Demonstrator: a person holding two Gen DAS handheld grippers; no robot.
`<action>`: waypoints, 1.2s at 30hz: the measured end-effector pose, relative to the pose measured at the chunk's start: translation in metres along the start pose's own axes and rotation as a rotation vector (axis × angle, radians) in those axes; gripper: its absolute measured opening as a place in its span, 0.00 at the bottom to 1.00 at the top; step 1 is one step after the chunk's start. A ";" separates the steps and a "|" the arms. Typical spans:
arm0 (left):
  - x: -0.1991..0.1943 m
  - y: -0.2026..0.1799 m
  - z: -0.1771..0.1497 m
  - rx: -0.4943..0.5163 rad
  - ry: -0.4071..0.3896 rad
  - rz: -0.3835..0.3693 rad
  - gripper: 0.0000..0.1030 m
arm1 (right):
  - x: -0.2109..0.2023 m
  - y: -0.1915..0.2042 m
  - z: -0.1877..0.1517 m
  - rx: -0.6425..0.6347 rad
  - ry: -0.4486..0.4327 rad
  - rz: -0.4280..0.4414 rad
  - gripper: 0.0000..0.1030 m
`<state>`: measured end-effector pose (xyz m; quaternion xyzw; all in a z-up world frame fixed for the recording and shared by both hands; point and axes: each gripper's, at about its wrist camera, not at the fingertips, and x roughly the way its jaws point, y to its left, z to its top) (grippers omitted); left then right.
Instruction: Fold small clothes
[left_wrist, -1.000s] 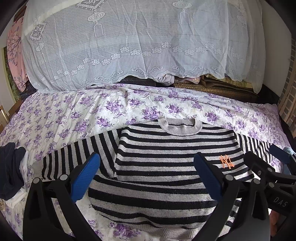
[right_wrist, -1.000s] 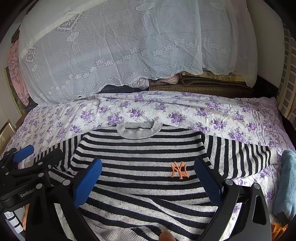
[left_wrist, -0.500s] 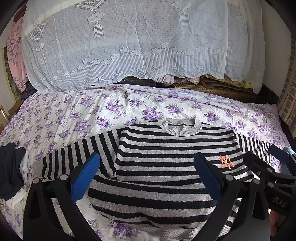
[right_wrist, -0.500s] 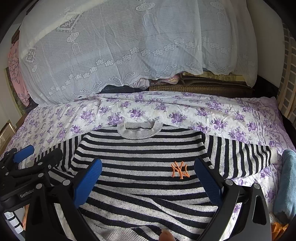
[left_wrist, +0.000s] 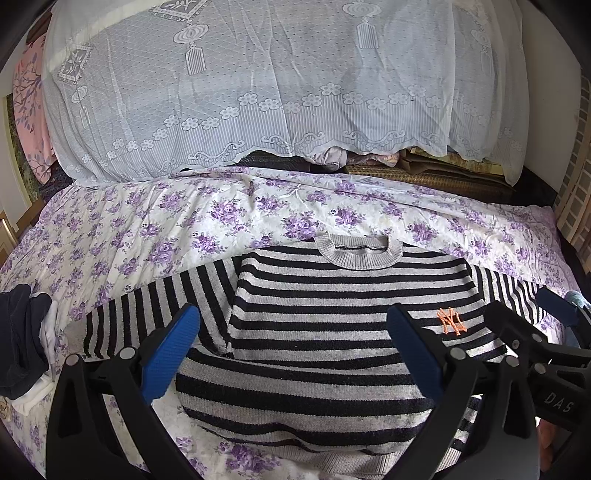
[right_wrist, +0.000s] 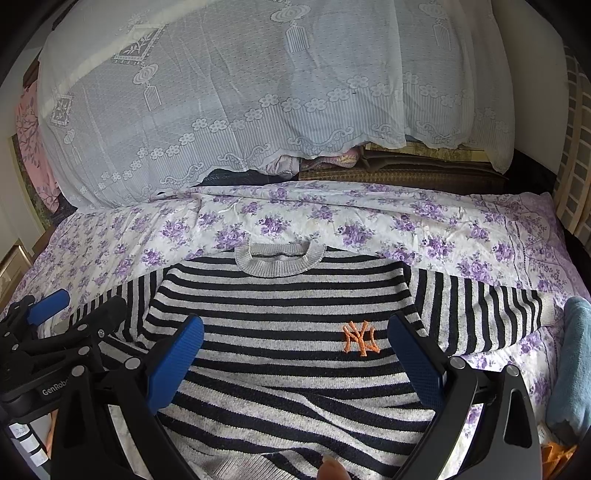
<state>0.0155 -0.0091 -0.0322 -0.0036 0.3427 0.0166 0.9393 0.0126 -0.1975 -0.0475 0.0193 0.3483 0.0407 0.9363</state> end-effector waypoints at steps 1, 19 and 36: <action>0.000 0.000 0.000 0.000 0.000 0.000 0.96 | 0.000 0.000 0.000 0.000 0.001 0.000 0.97; 0.000 0.000 0.000 0.000 0.000 0.001 0.96 | 0.001 0.000 0.000 -0.001 0.006 -0.001 0.97; 0.001 0.005 -0.002 -0.003 0.011 0.015 0.96 | -0.003 0.001 -0.004 0.008 -0.015 0.010 0.97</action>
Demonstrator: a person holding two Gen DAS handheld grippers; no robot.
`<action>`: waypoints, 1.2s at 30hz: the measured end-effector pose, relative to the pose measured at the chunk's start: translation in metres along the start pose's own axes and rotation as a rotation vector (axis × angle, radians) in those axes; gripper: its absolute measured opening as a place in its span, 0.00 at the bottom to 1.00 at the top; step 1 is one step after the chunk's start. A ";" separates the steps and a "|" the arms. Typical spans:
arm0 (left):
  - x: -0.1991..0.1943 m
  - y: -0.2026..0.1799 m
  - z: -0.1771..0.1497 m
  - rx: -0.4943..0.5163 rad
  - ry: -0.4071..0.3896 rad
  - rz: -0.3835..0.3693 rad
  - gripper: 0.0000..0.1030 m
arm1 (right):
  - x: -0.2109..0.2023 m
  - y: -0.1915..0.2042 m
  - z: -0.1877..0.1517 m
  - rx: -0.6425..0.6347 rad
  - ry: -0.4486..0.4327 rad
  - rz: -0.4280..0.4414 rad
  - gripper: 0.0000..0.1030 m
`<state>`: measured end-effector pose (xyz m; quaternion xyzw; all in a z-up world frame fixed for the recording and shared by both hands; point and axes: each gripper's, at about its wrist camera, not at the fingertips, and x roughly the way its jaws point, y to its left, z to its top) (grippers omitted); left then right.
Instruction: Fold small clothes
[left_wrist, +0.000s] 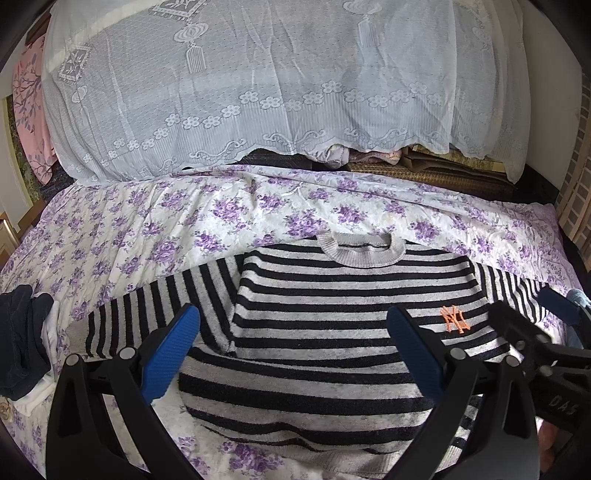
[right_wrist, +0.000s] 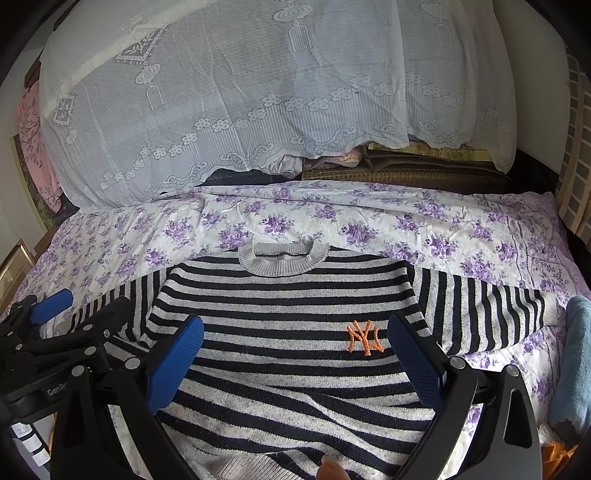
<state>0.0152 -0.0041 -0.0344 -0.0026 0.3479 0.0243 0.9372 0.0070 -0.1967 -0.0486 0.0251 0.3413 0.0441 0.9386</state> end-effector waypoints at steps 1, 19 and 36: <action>0.000 0.003 -0.002 -0.007 0.006 0.004 0.96 | -0.003 -0.002 -0.002 0.010 0.000 0.006 0.97; 0.040 0.099 -0.116 -0.065 0.172 -0.187 0.96 | -0.018 -0.115 -0.160 0.333 0.240 0.354 0.97; 0.063 0.050 -0.112 0.099 0.227 -0.436 0.19 | -0.011 -0.129 -0.179 0.446 0.233 0.436 0.97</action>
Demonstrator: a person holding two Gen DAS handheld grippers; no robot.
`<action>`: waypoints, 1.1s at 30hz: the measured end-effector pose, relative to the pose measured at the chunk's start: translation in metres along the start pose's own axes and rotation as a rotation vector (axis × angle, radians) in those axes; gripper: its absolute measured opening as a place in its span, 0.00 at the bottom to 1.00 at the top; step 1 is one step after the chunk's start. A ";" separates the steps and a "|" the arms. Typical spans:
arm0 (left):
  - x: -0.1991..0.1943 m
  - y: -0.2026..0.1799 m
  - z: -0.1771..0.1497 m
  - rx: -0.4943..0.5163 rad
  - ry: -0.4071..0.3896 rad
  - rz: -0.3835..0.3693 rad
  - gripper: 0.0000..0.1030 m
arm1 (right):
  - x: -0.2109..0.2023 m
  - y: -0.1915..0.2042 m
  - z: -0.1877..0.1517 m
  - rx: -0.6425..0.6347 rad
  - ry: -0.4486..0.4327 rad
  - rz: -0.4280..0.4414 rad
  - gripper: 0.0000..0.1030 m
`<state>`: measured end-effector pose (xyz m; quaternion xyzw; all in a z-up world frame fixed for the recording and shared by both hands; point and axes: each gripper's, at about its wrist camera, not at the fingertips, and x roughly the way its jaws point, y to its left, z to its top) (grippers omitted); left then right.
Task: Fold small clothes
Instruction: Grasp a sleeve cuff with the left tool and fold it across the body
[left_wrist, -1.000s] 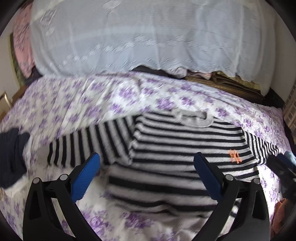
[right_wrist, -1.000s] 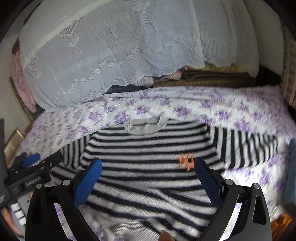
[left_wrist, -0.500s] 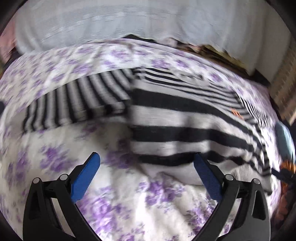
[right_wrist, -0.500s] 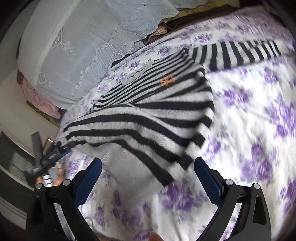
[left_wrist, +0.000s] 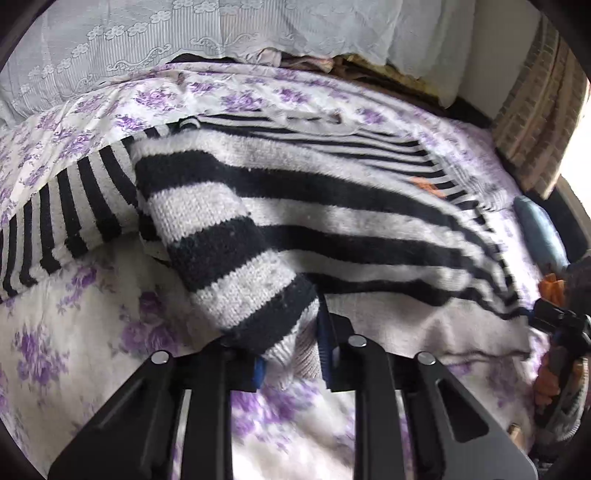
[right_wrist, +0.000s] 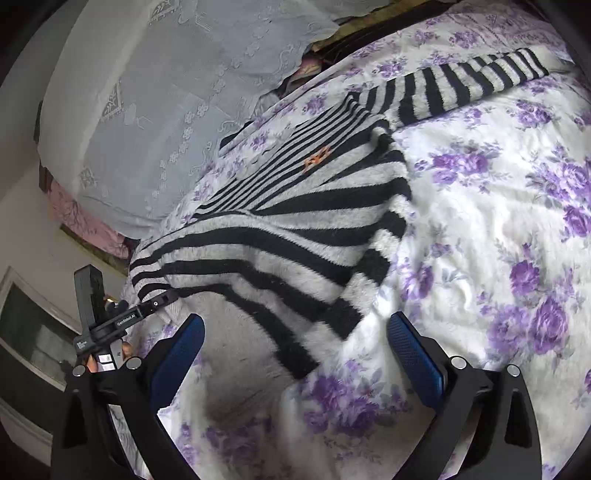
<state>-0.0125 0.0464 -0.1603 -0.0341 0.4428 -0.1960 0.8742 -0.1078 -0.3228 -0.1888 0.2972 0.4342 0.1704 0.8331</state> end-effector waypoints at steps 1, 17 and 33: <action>-0.008 0.000 -0.003 -0.013 -0.010 -0.032 0.19 | 0.003 0.000 0.002 0.009 0.011 0.040 0.97; -0.025 -0.005 -0.022 -0.102 0.040 -0.182 0.13 | 0.035 0.009 0.014 -0.040 0.080 0.029 0.97; -0.097 0.012 -0.125 -0.215 0.165 -0.159 0.25 | -0.058 0.023 -0.011 -0.221 -0.018 -0.161 0.96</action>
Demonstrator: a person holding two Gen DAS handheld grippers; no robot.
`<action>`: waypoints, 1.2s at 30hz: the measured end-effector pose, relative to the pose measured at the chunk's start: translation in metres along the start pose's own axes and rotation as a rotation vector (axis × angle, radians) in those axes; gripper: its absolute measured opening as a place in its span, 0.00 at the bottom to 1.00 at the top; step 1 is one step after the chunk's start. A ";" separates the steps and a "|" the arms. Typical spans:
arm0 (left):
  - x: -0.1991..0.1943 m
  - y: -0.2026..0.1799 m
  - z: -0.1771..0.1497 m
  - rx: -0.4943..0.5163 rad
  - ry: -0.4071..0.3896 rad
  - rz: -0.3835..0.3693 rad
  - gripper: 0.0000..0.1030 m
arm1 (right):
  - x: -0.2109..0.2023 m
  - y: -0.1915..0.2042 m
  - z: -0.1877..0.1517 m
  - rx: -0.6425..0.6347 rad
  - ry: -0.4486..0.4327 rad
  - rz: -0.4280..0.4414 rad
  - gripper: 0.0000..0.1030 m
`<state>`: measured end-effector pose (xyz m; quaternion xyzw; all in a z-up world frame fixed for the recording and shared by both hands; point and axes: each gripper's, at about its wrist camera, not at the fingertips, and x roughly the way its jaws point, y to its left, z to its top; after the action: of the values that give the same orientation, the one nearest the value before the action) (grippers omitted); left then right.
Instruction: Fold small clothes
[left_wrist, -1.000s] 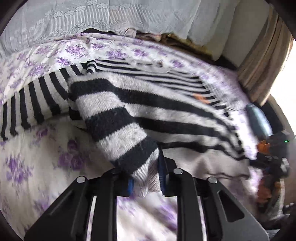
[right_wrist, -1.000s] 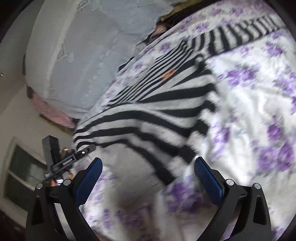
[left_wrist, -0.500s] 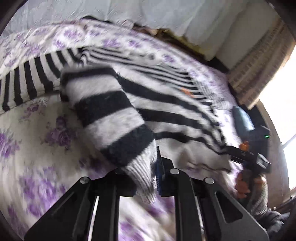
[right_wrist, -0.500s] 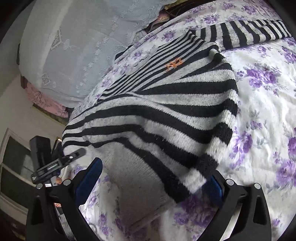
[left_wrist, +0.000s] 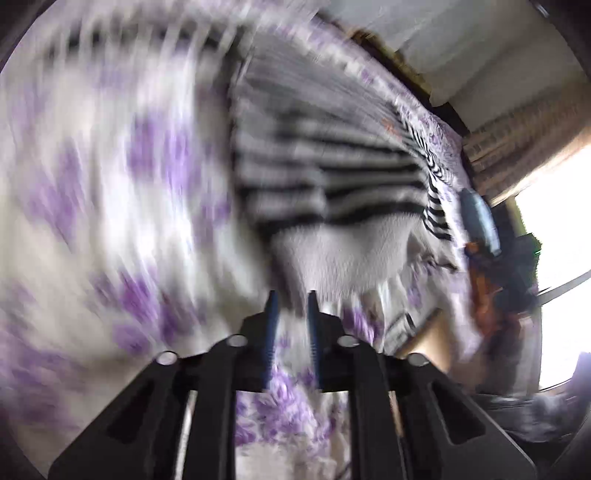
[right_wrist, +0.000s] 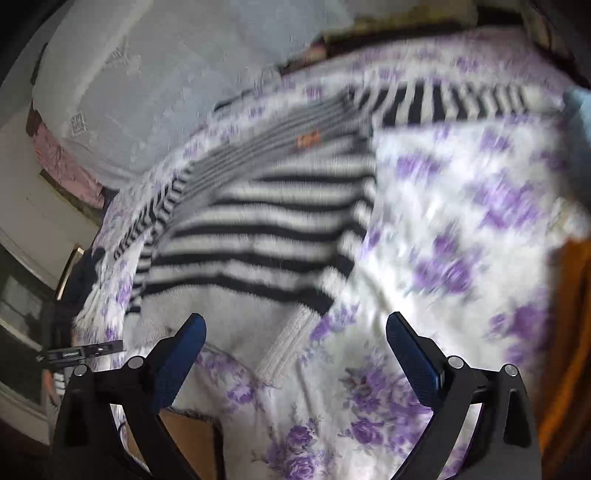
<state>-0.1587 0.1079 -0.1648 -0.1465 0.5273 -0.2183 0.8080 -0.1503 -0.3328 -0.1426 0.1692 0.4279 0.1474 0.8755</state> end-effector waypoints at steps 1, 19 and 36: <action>-0.007 -0.015 0.007 0.057 -0.026 0.032 0.39 | -0.005 0.007 0.004 -0.021 -0.023 0.026 0.97; 0.105 -0.062 0.069 0.272 0.021 0.241 0.86 | 0.091 0.019 0.017 -0.122 0.206 0.154 0.96; 0.134 -0.109 0.055 0.406 0.039 0.338 0.96 | 0.066 -0.010 0.000 -0.080 0.192 0.222 0.97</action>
<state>-0.0828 -0.0538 -0.1976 0.1127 0.5051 -0.1844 0.8356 -0.1105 -0.3149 -0.1932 0.1655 0.4818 0.2759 0.8151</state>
